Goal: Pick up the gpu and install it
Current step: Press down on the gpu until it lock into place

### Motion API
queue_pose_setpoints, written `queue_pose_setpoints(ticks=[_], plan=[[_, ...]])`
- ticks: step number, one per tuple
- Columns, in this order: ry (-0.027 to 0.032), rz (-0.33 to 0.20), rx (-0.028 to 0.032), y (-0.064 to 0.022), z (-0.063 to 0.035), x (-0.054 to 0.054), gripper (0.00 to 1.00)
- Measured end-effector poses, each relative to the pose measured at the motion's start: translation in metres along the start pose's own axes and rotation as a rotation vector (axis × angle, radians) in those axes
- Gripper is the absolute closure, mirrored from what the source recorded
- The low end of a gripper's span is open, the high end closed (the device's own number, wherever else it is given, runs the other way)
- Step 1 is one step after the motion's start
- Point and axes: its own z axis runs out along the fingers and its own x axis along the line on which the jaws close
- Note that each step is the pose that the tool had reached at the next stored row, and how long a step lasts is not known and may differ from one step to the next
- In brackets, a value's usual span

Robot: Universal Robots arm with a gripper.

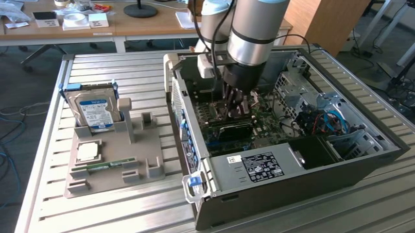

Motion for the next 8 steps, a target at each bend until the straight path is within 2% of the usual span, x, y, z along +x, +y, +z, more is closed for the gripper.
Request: queue_pose_setpoints(ticks=[4, 5, 8], plan=[[-0.0001, 0.000, -0.0002, -0.0026, -0.0045, 0.000, 0.89], [0.0000, 0.000, -0.0003, -0.0039, -0.0125, -0.001, 0.89], [0.0000, 0.000, -0.0002, -0.0052, -0.0167, -0.001, 0.89]])
